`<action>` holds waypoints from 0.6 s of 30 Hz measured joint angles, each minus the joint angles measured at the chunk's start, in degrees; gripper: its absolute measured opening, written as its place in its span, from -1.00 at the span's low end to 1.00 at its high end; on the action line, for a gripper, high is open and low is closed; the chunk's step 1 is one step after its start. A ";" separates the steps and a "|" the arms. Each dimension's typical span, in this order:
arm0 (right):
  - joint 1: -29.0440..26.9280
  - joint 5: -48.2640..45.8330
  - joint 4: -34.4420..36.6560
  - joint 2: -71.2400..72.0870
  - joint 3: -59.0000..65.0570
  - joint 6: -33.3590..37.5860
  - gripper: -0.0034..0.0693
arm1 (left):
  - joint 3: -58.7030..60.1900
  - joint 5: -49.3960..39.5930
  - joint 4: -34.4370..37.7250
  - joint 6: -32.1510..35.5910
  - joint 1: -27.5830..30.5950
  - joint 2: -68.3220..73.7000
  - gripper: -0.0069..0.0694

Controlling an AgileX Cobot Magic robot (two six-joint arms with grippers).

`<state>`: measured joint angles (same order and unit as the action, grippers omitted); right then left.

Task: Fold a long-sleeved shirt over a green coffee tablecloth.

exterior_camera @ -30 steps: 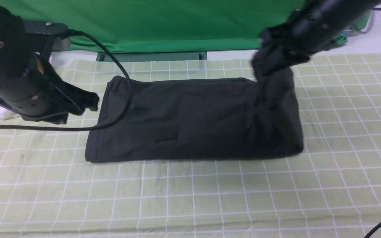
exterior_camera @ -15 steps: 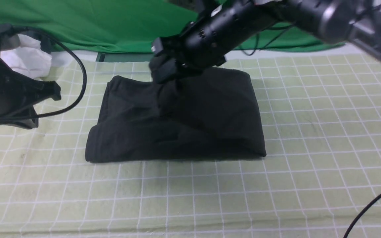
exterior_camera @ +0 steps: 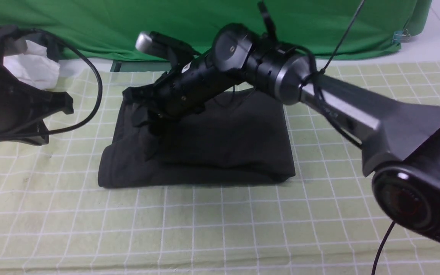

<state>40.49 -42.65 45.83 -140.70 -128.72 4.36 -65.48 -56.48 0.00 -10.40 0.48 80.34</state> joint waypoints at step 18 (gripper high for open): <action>-7.74 -25.98 -20.85 1.86 -20.29 3.66 -0.67 | 0.00 7.08 18.46 11.98 -0.02 0.25 -0.79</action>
<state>32.75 -68.63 24.98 -138.84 -149.02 8.02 -65.48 -49.40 18.46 1.58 0.45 80.60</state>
